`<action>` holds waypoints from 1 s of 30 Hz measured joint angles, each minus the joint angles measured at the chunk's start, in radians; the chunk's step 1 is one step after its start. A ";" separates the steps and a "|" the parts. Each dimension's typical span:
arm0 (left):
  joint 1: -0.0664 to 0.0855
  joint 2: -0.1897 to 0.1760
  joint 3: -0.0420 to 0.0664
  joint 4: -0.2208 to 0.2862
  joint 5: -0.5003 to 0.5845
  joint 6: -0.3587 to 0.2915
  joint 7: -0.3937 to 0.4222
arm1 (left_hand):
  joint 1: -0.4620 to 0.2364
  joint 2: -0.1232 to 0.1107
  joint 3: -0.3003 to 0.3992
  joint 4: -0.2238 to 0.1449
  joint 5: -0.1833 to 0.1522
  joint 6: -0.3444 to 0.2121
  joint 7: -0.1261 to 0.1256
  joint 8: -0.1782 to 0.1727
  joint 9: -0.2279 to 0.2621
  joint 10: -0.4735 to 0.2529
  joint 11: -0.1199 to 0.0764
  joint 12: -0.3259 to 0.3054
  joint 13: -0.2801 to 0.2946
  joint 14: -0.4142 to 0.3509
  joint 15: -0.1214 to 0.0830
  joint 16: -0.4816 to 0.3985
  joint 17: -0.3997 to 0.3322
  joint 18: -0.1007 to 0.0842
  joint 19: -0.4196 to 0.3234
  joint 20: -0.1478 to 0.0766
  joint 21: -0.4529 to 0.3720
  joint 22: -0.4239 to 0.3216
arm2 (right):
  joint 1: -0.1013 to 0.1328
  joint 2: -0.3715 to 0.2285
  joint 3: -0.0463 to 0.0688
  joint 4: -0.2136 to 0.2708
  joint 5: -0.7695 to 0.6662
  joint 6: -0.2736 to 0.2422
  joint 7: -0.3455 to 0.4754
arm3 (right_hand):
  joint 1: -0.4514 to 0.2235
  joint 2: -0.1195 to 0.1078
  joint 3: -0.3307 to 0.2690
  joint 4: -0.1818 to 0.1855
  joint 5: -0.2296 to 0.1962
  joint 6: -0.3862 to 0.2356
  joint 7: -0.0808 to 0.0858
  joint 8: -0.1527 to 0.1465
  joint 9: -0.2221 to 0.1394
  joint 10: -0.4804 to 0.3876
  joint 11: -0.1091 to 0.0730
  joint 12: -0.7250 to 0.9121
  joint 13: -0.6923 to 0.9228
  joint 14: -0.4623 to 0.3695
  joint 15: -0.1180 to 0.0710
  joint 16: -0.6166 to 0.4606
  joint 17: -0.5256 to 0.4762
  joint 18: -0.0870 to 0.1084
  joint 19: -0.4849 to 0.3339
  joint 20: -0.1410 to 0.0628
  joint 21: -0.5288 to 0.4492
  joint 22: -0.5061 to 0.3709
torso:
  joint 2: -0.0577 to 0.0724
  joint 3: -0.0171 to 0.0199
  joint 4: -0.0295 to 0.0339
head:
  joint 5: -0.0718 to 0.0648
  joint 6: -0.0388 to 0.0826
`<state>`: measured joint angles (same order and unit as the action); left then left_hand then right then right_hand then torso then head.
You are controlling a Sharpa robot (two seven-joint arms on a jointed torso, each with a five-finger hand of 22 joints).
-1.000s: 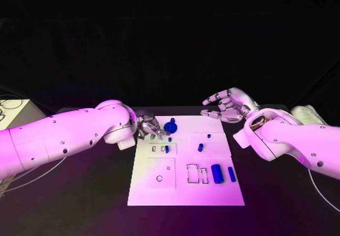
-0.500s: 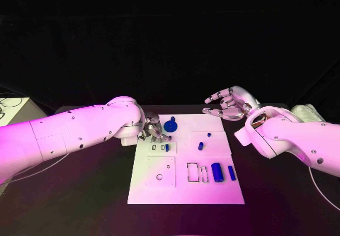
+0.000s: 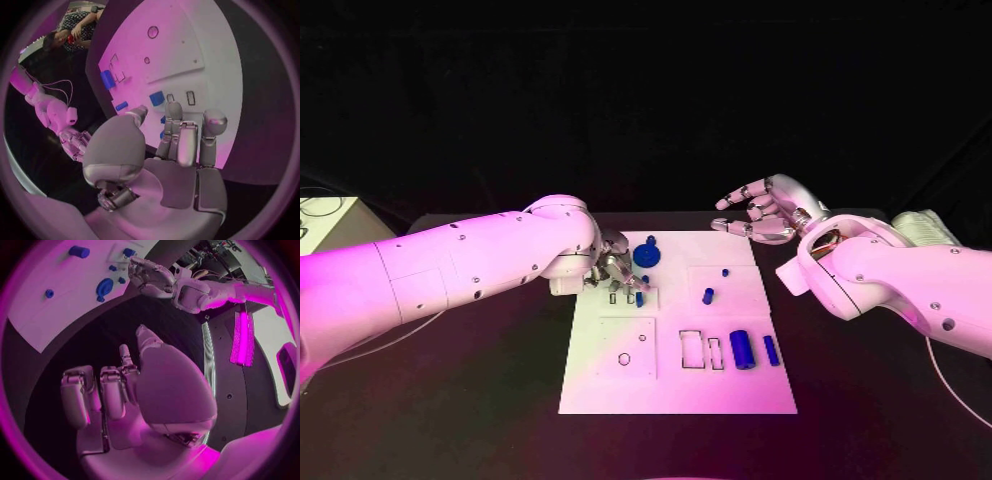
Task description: Assemble the parts on the task board
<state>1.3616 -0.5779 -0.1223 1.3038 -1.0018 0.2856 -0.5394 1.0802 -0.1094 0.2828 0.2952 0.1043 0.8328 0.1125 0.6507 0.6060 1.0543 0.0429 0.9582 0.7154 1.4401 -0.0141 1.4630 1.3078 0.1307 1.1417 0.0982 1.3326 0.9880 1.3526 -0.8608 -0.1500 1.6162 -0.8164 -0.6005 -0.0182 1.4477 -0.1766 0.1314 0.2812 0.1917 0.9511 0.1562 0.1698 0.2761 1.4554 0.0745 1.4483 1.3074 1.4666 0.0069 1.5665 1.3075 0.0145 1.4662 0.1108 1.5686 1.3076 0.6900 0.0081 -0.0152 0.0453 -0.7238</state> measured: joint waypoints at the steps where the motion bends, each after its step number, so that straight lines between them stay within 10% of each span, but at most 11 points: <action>1: 0.000 0.002 -0.001 -0.002 0.000 0.002 0.000 | -0.004 0.004 0.000 0.000 0.000 0.000 0.000 0.000 0.002 0.000 0.000 0.000 0.001 0.000 0.000 0.000 0.000 0.000 0.000 0.000 0.000 0.001 | 0.000 0.000 0.000 -0.001 0.000 0.000 0.000 | 0.000 0.000 0.000 0.000 0.000 0.000 0.000 0.000 0.000 0.000 0.000 0.000 0.000 0.000 0.000 0.000 0.000 0.000 0.000 0.000 0.000 0.000 | 0.000 0.0000 0.0001 | 0.000 0.000; 30: 0.000 0.030 -0.023 -0.031 0.037 0.022 -0.003 | -0.004 0.004 -0.003 -0.003 0.000 -0.007 0.000 0.004 0.016 -0.004 0.004 0.005 0.005 0.000 0.000 0.000 0.000 0.000 -0.001 0.001 0.000 0.005 | 0.000 0.011 0.000 -0.022 0.005 0.015 -0.004 | 0.000 0.000 0.000 0.000 0.000 0.000 0.000 0.000 0.000 0.000 0.000 -0.004 0.000 0.000 0.000 0.000 0.000 0.000 0.000 0.000 0.000 0.000 | 0.000 -0.0007 0.0018 | -0.008 -0.011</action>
<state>1.3613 -0.5475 -0.1457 1.2733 -0.9646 0.3071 -0.5420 1.0763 -0.1055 0.2800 0.2924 0.1043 0.8256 0.1124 0.6543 0.6222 1.0507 0.0466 0.9634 0.7205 1.4401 -0.0141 1.4629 1.3076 0.1307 1.1411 0.0988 1.3325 0.9932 1.3525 -0.8494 -0.1500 1.5945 -0.8112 -0.5854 -0.0220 1.4478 -0.1765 0.1314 0.2813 0.1917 0.9511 0.1562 0.1697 0.2759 1.4554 0.0746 1.4445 1.3073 1.4666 0.0070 1.5665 1.3074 0.0144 1.4662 0.1109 1.5686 1.3073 0.6897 0.0074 -0.0134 0.0372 -0.7351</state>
